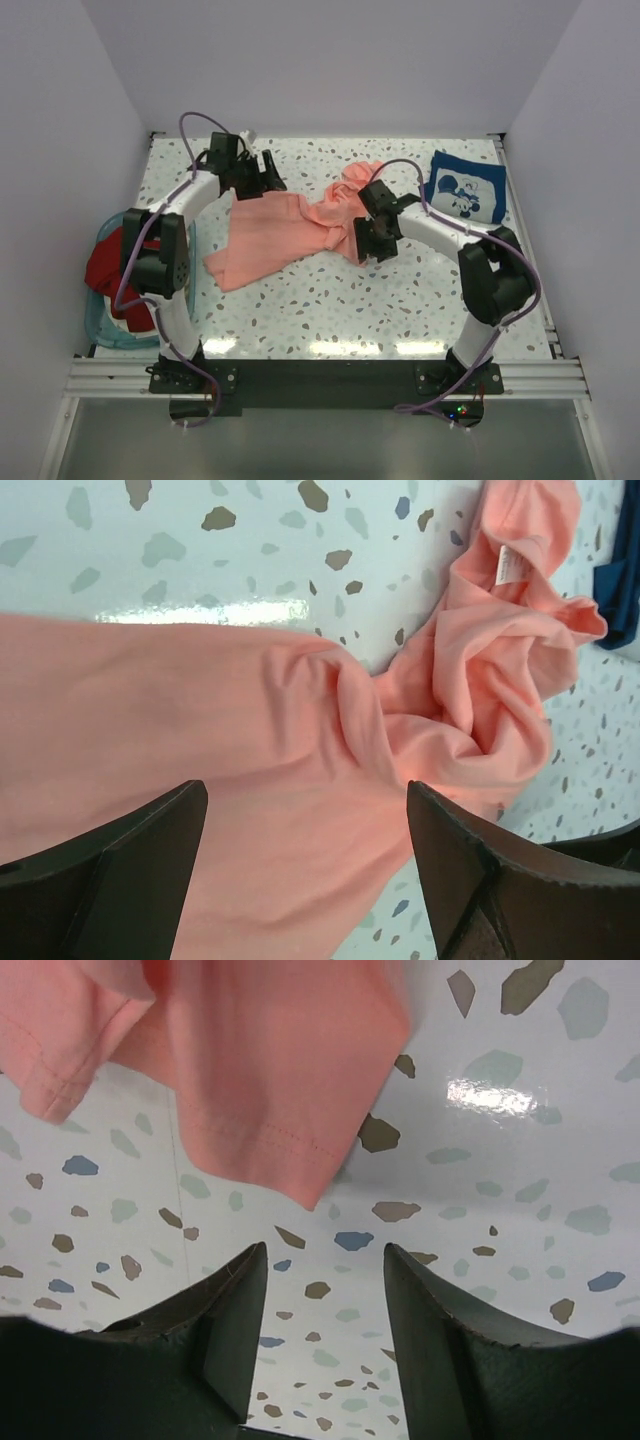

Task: Fold and stack the t-shirts
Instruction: Flatten the tshirt out

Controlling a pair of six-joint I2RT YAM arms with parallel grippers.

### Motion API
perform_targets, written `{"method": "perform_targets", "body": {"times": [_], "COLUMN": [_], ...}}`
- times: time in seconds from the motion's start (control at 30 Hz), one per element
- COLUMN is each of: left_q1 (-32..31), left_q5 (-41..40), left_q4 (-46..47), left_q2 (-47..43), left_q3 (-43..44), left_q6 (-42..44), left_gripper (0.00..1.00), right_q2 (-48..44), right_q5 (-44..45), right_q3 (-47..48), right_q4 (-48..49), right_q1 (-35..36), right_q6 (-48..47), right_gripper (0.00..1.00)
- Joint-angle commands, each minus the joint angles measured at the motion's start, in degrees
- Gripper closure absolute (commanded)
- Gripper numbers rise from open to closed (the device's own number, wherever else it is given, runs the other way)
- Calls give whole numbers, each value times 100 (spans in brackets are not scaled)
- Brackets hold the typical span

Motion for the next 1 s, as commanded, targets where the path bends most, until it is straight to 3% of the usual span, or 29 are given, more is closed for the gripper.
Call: {"method": "perform_targets", "body": {"times": [0.0,0.2,0.37,0.5,0.6,0.63,0.73,0.97], "left_q1": [-129,-42,73,213,258,275,310,416], "left_q5": [-541,-1358,-1553,-1851,-2089,-2124,-2299,-2642], "left_q4": [-512,-1091,-1241,-1400,-1461,-1453,-1356,-697], "left_q2": [-266,-82,-11,164,305,358,437,665], "left_q3": [323,692,763,851,851,851,834,789], "left_q6": [718,972,1131,1315,1500,1579,1702,1834], "left_gripper": [14,15,15,15,16,16,18,24], "right_q2": [316,739,968,1091,1109,1117,1135,986], "right_q5": [-158,-335,-458,-467,-371,-318,-89,43], "right_q3": [64,258,363,442,486,512,644,636], "right_q4": [366,437,419,314,218,165,-55,-99], "right_q1": [-5,-5,4,4,-5,-5,-14,-31], "right_q6": [71,98,89,71,71,89,141,379], "right_gripper": [47,49,54,64,79,90,100,100]}}
